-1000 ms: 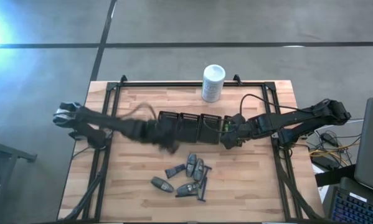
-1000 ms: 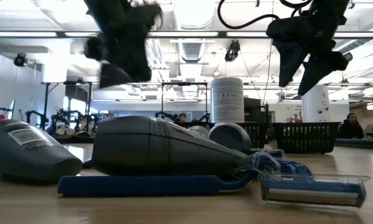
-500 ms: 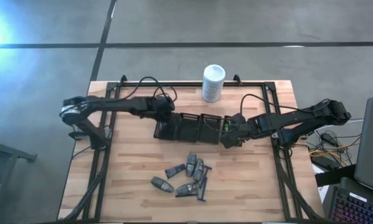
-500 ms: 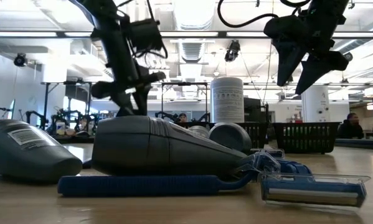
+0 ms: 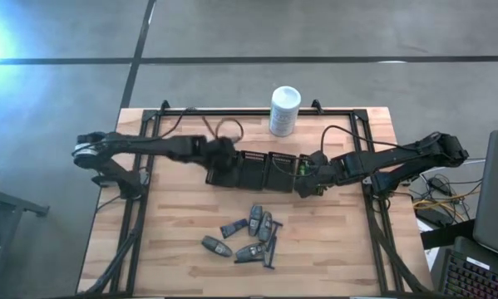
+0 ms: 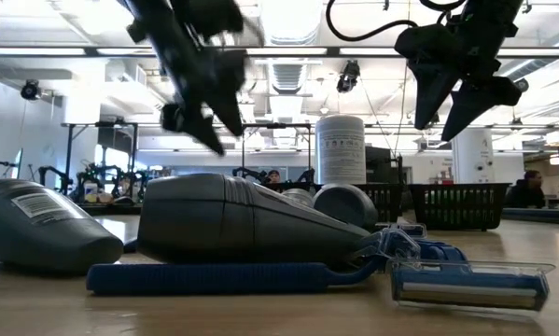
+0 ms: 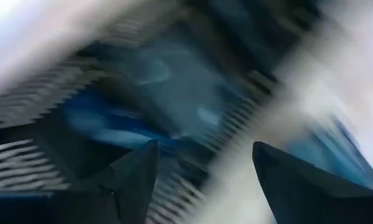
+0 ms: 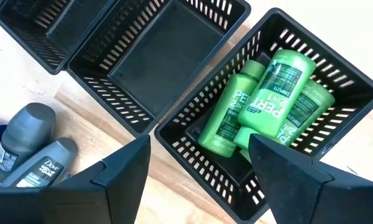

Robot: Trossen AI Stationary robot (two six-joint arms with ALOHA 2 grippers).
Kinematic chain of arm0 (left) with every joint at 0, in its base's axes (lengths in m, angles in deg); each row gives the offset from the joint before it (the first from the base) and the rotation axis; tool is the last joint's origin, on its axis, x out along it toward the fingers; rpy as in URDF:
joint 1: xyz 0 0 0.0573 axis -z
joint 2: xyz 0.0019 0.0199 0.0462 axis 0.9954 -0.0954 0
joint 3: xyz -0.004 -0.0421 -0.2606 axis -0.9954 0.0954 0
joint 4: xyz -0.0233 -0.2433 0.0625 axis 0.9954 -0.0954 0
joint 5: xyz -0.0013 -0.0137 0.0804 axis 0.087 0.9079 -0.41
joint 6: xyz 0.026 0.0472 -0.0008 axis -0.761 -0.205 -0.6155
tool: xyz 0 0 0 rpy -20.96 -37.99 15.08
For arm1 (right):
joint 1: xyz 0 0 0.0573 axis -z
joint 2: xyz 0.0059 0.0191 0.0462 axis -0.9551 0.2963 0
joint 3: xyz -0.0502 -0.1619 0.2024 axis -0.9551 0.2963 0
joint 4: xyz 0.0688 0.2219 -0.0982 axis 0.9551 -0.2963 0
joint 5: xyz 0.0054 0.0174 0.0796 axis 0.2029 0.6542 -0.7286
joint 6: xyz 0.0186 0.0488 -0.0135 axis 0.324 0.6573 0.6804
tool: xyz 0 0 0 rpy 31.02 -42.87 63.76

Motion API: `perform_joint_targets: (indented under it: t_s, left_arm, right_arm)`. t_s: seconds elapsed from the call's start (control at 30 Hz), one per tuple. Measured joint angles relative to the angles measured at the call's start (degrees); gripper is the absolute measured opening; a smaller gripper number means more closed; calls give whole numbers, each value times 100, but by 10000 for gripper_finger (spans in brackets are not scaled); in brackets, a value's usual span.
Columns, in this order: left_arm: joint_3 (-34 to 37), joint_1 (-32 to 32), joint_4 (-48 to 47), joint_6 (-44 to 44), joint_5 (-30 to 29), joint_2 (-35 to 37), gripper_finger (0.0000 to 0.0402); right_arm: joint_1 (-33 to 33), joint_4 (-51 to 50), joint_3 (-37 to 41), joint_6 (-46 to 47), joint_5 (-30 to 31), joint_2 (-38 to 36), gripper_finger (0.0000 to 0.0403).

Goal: Pick & Place Travel size toiletries
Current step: Put the blue shave cream into the left black bin

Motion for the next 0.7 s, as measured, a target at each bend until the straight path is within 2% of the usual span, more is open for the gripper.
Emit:
perform_joint_targets:
  t_s: [0.03, 0.1, 0.23, 0.33, 0.5, 0.7]
  left_arm:
    - [0, 196, 3, -376, 327, 85, 265]
    - [11, 611, -18, -972, 514, 170, 263]
    - [64, 1358, -60, -1601, 175, 172, 261]
    - [117, 1657, -78, -1633, -185, 66, 261]
    - [232, 1720, -12, -1731, -229, -91, 261]
    - [289, 1820, 329, -1081, -217, -399, 260]
  right_arm:
    - [0, 1, 0, 2, -3, 0, 273]
    - [0, 2, 0, 57, -24, 0, 280]
    - [0, 19, 0, 411, -45, 0, 295]
    - [4, 28, 0, 646, -43, 7, 305]
    - [4, -21, 6, 1339, -43, 15, 319]
    - [4, -325, 88, 1550, -163, 17, 333]
